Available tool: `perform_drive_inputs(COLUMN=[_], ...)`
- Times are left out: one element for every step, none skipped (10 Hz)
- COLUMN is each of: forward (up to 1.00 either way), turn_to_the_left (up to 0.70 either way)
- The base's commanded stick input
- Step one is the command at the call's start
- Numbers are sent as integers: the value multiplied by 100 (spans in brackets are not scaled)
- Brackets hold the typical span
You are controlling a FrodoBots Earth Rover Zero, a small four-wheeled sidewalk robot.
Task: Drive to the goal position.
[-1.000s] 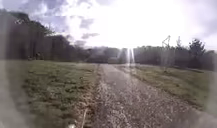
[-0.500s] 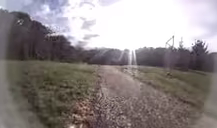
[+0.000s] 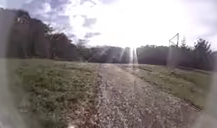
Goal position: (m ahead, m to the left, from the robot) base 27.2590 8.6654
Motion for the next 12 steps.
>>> perform_drive_inputs(forward=[70, 70, 70, 70, 70, 70, 70, 70, 70, 70, 70, 70], turn_to_the_left=[-32, -32, -32, -27, -17, -2, 0, 0, 0, 0, 0, 0])
